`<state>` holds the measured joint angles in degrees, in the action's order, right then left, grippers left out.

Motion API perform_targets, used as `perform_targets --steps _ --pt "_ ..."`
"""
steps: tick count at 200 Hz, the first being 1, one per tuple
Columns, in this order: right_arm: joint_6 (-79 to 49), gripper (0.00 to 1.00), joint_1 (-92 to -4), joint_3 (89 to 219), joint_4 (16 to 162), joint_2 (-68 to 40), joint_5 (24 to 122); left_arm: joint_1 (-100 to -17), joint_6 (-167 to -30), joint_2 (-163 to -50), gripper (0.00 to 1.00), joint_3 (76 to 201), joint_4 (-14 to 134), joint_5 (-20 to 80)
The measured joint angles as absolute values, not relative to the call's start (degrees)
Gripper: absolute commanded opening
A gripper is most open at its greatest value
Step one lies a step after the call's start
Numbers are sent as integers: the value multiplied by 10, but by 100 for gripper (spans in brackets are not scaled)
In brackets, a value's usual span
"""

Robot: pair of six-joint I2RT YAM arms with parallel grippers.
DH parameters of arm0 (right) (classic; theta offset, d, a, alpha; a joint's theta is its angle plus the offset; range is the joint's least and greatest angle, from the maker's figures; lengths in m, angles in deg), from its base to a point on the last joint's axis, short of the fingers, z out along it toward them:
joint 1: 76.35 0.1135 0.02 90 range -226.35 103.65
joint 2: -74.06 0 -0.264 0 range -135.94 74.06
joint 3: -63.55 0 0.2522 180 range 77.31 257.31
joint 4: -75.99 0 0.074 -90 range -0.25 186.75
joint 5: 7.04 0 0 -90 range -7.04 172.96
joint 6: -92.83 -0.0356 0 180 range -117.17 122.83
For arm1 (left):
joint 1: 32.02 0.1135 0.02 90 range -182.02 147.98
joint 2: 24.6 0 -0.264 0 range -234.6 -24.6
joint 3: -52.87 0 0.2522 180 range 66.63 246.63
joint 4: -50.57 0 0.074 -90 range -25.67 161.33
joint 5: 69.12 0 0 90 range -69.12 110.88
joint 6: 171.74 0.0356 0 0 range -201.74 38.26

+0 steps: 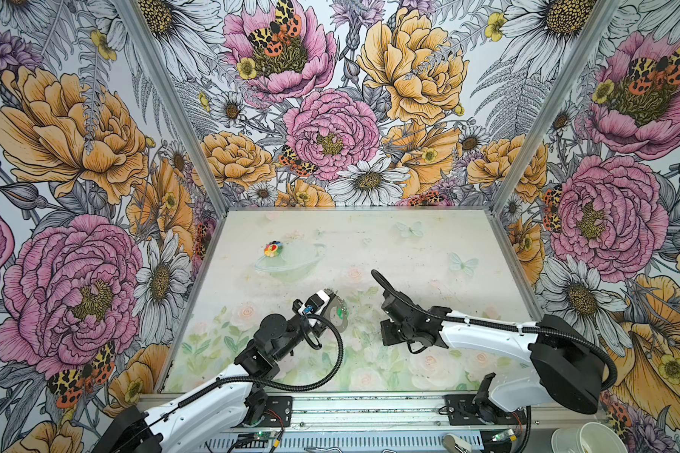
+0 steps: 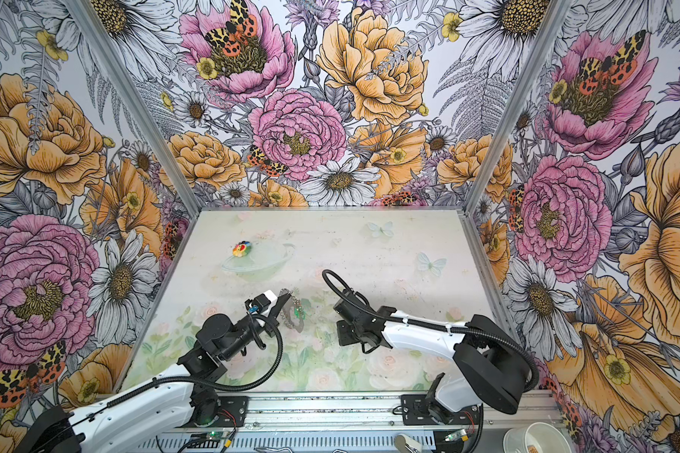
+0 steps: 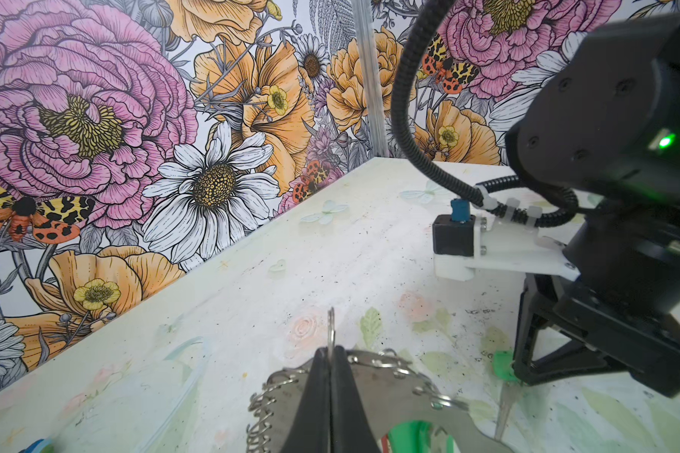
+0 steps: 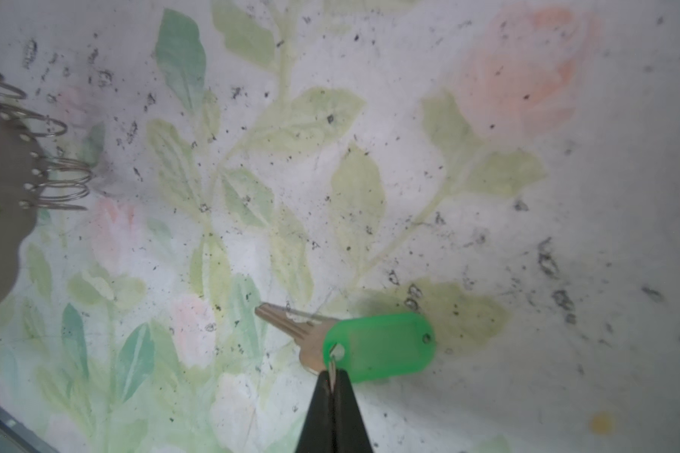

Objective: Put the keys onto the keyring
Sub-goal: 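Lift the key with the right gripper toward the plate in the left gripper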

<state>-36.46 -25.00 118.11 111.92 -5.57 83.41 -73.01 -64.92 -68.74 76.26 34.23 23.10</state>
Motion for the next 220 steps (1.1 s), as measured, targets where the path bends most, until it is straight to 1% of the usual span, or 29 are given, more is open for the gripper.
perform_targets --steps 24,61,98,142,220 --pt "-301 0 -250 1182 1123 3 853 -730 -649 -701 0 764 350 273" --pt "-156 0 -251 1183 1117 89 876 -734 -648 -723 0 773 360 362" --pt "-54 0 -258 1164 1068 151 872 -739 -637 -744 0 786 366 439" --pt "31 0 -258 1115 1001 200 815 -739 -620 -750 0 787 374 505" --pt "159 0 -258 1101 938 205 675 -739 -601 -755 0 788 389 566"
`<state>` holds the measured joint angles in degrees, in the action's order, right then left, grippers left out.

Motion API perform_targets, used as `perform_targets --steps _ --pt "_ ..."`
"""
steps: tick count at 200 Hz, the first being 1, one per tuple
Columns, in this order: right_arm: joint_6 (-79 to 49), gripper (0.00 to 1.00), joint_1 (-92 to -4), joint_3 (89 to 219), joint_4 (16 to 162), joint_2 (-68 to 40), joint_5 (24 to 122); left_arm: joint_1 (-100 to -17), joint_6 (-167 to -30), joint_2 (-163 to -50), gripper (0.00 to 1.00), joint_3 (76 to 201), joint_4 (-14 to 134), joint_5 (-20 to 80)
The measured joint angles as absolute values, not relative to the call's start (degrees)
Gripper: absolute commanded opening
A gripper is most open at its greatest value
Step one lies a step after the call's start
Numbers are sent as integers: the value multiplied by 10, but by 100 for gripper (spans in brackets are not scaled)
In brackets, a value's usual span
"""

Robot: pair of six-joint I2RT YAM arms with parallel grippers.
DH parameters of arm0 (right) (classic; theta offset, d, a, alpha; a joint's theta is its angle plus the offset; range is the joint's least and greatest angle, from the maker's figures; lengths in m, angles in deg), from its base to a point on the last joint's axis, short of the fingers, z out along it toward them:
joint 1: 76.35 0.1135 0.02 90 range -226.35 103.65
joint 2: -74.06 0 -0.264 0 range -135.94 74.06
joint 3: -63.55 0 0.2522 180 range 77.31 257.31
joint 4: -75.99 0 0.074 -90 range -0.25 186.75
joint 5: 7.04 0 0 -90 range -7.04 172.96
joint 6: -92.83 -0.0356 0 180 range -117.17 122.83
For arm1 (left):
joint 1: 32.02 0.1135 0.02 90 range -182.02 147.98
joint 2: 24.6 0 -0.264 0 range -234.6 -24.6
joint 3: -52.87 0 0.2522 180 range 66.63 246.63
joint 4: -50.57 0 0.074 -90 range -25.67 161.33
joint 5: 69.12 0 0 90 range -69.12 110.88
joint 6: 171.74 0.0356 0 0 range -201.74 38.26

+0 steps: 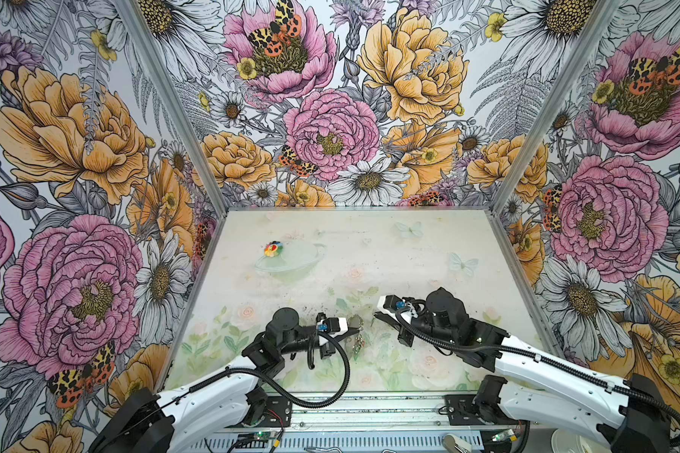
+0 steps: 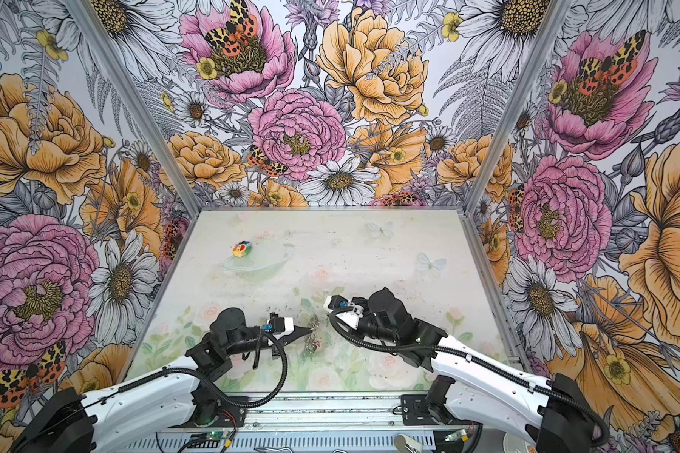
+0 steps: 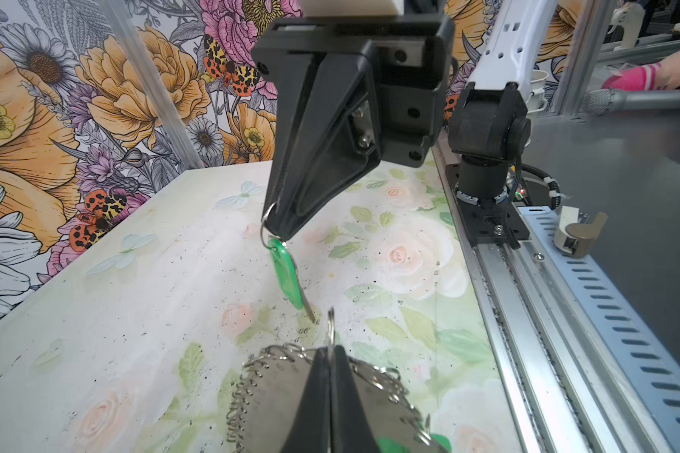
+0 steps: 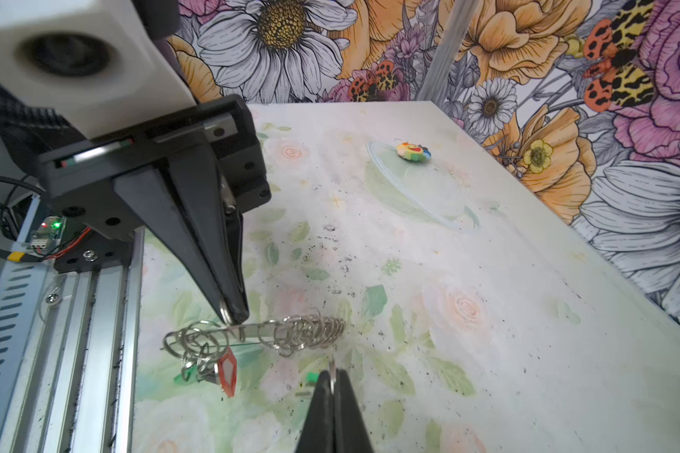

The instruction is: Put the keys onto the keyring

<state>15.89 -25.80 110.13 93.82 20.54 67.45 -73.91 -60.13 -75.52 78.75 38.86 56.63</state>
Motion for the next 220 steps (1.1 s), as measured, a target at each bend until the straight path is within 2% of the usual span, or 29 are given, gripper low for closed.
perform_targets --steps 104,220 --pt "236 0 -247 1077 931 205 576 -761 -547 -781 0 794 404 600" --pt "269 0 -224 1054 925 203 561 -773 -498 -781 0 794 420 597"
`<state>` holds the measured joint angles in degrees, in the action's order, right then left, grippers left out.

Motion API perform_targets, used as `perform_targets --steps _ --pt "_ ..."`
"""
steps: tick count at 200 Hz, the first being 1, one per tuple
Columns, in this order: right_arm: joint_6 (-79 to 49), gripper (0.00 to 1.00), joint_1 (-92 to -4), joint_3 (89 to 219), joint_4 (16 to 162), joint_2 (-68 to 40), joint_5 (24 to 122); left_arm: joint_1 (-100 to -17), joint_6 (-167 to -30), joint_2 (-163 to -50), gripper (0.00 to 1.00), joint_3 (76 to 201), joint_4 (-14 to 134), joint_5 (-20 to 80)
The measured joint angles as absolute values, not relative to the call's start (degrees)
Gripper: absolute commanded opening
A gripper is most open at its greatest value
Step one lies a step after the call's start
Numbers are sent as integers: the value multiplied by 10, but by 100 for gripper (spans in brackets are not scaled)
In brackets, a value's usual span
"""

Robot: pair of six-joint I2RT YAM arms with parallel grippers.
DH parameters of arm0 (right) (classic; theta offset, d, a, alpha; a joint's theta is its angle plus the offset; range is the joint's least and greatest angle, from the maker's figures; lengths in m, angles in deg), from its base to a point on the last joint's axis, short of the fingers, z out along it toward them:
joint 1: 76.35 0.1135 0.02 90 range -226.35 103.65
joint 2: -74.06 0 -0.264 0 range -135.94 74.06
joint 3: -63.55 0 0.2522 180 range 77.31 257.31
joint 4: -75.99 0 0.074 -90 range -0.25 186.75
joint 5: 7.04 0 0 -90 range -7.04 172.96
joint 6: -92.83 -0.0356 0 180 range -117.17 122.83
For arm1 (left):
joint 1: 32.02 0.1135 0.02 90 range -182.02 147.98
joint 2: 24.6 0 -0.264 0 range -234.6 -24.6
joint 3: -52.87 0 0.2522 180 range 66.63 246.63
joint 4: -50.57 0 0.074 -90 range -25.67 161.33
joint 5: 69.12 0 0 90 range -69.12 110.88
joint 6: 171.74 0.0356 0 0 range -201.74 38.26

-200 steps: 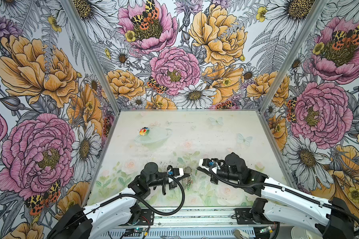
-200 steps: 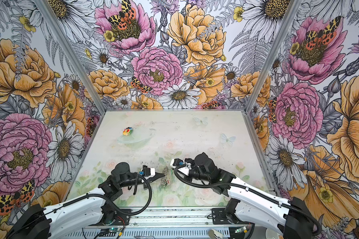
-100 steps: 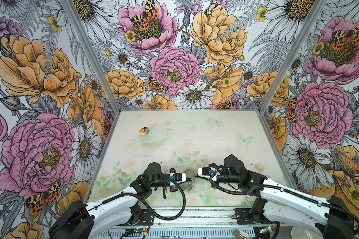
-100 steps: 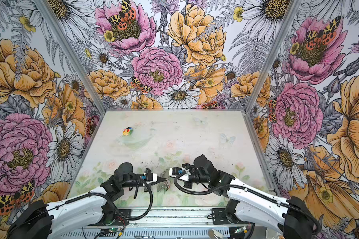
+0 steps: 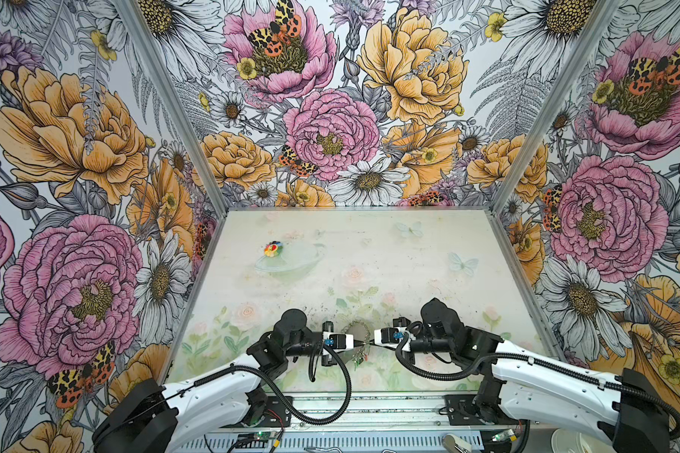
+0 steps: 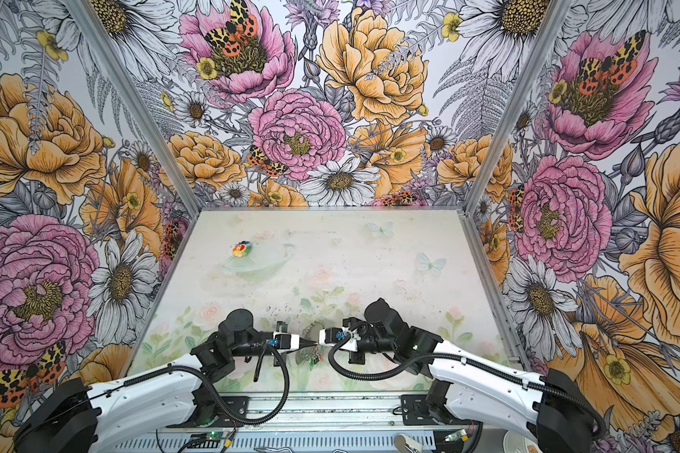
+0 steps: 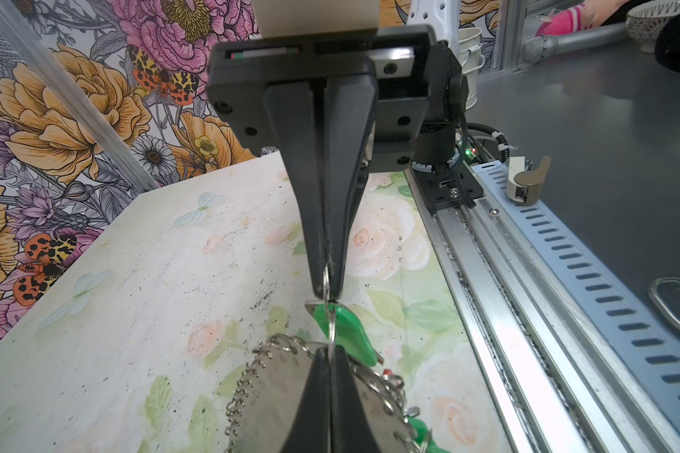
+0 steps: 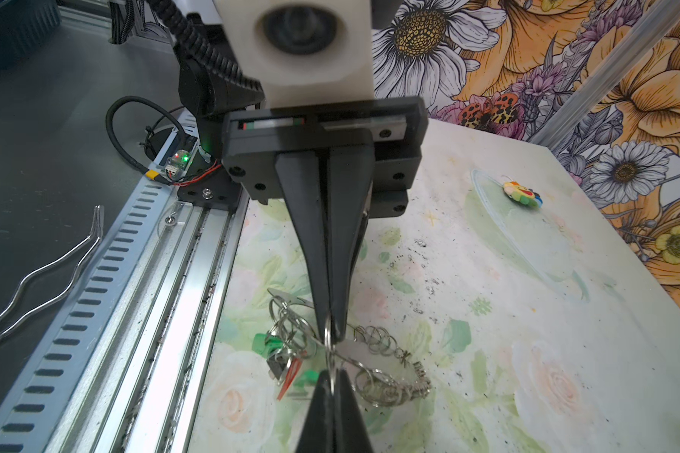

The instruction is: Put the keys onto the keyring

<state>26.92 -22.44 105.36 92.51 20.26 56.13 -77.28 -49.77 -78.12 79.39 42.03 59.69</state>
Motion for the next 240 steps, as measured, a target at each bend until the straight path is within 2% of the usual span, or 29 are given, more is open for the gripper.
perform_targets --steps 240 --pt "293 0 -197 1035 905 215 578 -767 -517 -784 0 794 427 597"
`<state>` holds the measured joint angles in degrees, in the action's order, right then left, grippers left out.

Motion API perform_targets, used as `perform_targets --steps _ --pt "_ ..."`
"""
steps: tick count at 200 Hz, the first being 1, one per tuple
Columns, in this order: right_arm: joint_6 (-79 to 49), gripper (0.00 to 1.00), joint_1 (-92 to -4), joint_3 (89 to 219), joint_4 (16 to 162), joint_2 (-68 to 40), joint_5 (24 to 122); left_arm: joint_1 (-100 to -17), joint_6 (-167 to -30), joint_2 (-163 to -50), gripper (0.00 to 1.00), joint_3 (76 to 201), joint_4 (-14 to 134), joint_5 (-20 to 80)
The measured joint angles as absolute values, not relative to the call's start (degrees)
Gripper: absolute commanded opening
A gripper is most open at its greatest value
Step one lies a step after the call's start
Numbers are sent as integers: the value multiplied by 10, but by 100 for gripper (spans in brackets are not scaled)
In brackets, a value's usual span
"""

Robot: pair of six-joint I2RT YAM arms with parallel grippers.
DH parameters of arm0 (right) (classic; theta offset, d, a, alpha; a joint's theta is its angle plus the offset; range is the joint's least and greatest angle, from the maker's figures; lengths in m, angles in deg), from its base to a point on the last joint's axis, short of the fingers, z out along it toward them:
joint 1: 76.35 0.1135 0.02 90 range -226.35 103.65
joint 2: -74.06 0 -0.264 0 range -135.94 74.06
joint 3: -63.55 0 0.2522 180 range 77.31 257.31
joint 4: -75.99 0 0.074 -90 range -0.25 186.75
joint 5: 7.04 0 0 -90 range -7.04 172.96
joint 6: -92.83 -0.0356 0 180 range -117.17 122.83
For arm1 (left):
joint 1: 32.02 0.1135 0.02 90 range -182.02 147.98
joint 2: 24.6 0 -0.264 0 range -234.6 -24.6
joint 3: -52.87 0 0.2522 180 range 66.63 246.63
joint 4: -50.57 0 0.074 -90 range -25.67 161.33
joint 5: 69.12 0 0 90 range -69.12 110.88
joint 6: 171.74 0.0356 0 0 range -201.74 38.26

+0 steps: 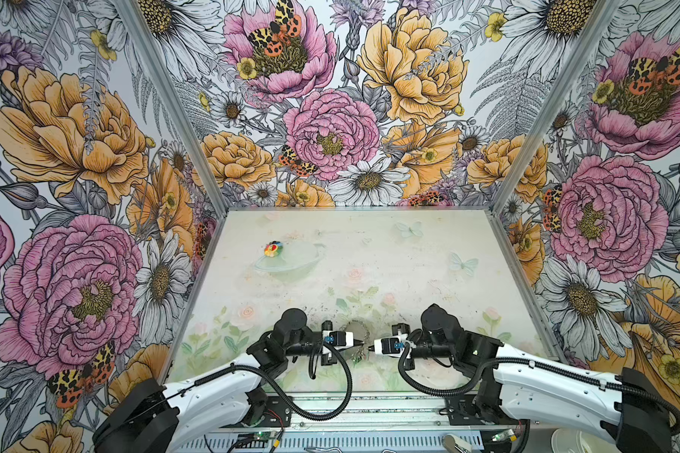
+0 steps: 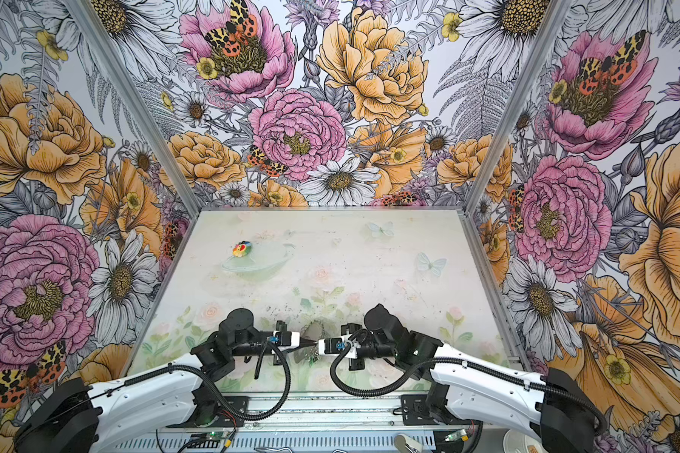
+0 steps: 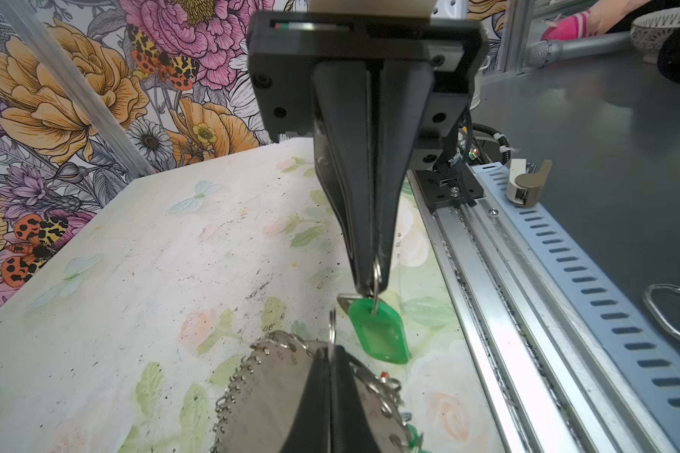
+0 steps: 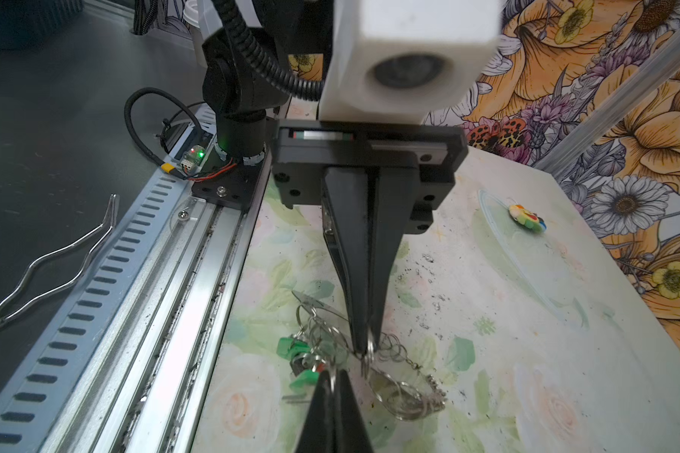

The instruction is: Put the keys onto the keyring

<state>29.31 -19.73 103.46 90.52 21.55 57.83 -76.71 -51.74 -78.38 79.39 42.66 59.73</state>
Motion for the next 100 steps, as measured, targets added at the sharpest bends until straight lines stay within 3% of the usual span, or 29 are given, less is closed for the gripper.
perform_targets --steps 100 --pt "295 0 -202 1030 907 227 601 -768 -499 -791 0 794 428 600"
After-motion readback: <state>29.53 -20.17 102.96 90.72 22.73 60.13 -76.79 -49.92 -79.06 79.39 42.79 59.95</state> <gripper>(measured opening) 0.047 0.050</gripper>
